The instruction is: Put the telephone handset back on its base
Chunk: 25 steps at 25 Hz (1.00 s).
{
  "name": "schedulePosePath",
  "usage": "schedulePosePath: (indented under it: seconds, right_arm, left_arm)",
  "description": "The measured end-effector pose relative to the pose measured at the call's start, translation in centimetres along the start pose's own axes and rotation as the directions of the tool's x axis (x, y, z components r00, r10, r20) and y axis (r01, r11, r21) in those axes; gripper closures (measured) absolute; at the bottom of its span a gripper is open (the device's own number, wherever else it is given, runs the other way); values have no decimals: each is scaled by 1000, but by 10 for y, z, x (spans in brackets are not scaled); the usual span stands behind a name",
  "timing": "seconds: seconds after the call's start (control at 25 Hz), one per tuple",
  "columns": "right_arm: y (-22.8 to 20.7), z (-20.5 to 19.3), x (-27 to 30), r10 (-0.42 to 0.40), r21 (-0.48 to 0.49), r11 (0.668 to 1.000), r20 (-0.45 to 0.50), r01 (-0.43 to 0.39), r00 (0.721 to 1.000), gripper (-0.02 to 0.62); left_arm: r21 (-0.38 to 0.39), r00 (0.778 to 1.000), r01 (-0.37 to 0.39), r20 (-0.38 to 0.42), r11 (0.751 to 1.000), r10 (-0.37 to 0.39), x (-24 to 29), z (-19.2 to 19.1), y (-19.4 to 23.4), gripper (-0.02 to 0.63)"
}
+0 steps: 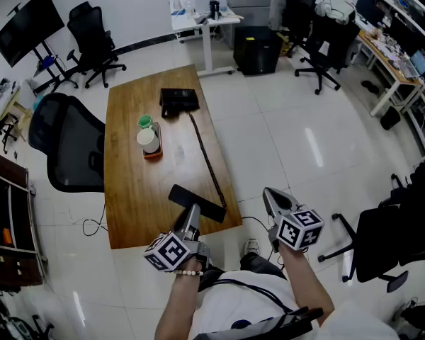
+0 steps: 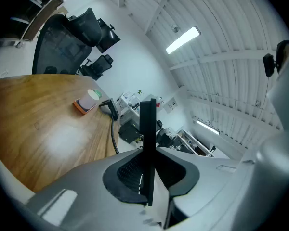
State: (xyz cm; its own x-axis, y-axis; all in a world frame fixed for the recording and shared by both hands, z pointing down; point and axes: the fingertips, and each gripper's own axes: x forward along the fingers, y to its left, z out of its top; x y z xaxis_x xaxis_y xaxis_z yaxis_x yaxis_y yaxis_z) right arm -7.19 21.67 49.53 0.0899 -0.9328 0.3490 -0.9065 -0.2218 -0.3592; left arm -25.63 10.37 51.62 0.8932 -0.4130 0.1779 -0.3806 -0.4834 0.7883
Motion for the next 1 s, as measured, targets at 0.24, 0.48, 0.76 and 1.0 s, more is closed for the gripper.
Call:
schedulePosePath:
  seconds: [0.24, 0.48, 0.76, 1.0]
  right_arm:
    - [-20, 7, -3, 13, -4, 1000, 5, -13, 1000, 595]
    - [-53, 15, -5, 60, -21, 998, -5, -60, 998, 595]
    - [-106, 21, -16, 96, -31, 995, -39, -98, 995, 595]
    - [-143, 22, -25, 108, -15, 994, -56, -109, 993, 595]
  left_arm:
    - [2, 1000, -11, 22, 1000, 11, 9, -2, -8, 532]
    - [-12, 995, -53, 79, 999, 54, 24, -13, -14, 532]
    - [-16, 988, -86, 129, 996, 87, 54, -35, -34, 532]
    - [-32, 977, -133, 161, 991, 137, 69, -44, -40, 532]
